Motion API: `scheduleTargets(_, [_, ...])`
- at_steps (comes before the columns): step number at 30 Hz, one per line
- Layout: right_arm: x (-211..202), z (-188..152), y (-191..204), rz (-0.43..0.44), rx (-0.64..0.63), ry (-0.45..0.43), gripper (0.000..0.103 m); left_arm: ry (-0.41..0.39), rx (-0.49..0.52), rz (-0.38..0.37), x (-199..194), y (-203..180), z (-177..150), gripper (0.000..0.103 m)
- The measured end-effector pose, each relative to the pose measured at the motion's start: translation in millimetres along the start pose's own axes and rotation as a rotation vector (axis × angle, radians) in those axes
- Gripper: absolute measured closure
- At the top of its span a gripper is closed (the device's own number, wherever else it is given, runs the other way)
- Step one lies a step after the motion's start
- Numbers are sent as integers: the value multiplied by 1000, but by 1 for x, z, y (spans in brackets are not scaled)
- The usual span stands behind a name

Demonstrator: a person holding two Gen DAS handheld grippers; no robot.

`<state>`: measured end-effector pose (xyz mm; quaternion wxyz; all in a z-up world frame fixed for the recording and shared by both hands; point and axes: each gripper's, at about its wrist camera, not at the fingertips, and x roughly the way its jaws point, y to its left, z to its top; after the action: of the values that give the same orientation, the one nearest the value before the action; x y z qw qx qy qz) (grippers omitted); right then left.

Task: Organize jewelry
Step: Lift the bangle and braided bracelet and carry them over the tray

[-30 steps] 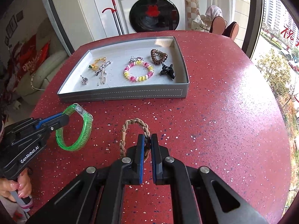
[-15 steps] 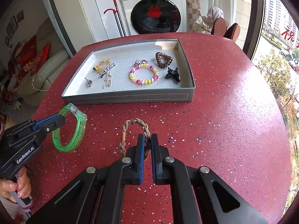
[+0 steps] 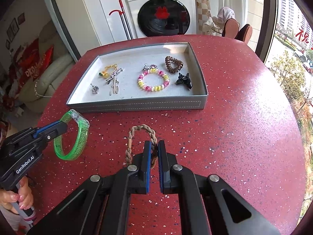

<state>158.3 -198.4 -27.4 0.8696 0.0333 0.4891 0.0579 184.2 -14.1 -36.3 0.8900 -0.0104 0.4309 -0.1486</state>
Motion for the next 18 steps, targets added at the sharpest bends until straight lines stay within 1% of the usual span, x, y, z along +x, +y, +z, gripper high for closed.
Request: scheduleTargets(18, [1,1,-2,3,5,3,96,0,-3,-1,-1,2,-1,78])
